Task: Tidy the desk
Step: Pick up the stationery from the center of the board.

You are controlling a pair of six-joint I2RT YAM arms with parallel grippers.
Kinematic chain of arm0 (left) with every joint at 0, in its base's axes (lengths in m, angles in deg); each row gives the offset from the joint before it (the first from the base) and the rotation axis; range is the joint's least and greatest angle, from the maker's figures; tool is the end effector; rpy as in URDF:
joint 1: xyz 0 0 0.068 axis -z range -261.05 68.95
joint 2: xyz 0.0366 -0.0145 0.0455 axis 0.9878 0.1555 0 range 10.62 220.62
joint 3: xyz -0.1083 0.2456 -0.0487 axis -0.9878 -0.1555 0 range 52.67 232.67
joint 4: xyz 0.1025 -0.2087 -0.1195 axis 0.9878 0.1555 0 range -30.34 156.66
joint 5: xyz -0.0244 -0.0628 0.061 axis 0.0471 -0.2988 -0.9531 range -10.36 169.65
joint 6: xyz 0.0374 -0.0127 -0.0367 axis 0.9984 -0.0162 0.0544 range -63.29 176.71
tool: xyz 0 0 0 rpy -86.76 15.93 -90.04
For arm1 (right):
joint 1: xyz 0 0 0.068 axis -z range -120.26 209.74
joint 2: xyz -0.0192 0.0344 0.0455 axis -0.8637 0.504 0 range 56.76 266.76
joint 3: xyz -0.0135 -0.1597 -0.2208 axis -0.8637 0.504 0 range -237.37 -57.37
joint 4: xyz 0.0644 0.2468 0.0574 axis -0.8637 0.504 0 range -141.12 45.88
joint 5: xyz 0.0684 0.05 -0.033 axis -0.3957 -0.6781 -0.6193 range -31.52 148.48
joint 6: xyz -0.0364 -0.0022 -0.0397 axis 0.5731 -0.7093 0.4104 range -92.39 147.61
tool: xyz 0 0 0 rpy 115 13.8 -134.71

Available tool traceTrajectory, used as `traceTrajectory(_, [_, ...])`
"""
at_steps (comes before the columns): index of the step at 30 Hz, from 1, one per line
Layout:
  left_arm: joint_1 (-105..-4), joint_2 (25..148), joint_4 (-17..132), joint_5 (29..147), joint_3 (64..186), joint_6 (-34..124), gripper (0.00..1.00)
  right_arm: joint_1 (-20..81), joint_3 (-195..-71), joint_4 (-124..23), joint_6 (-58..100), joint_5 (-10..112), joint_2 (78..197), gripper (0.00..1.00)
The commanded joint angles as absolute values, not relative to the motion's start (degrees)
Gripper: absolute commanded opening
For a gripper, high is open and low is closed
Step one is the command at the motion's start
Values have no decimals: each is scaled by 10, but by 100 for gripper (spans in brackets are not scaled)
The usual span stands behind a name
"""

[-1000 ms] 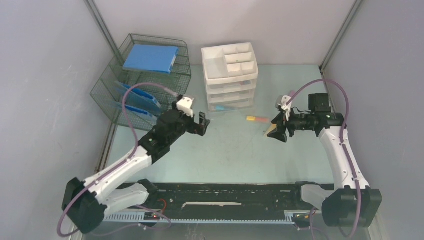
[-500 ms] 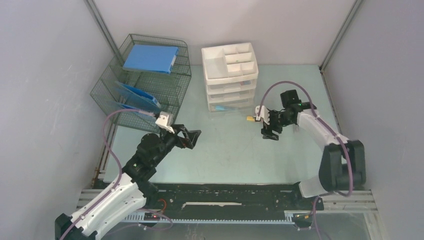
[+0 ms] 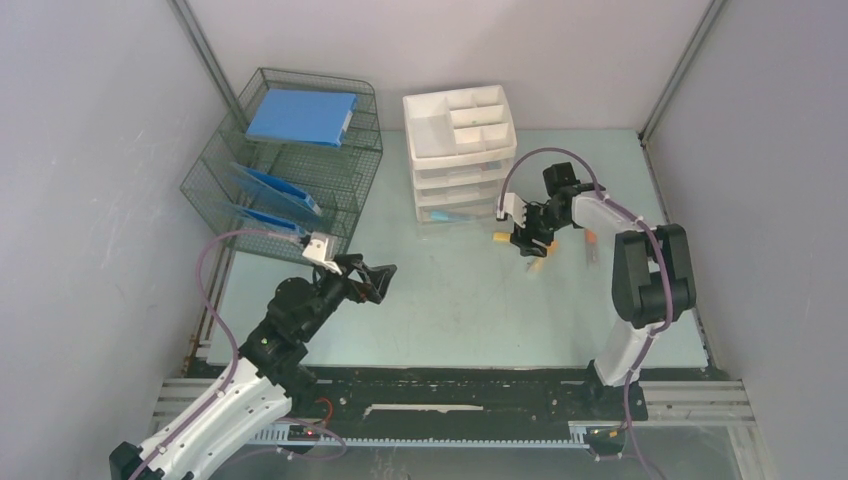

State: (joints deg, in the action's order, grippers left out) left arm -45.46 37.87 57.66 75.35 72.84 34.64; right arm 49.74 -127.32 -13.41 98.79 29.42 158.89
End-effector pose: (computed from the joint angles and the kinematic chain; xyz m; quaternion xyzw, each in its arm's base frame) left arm 0.1193 -0.0821 0.2540 0.0617 0.7351 -0.3010 0.6043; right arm 0.3427 0.0779 0.1932 -0.6534 0.6954 0.1266 0.2712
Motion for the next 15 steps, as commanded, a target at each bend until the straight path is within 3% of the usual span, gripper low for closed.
traceTrajectory(1, [-458,375,575,743,722,339,100,496,-1302,-146,974,310,1616,70])
traceTrajectory(15, [-458,384,573,736,724,344,100,495,-1333,-138,964,327,1670,61])
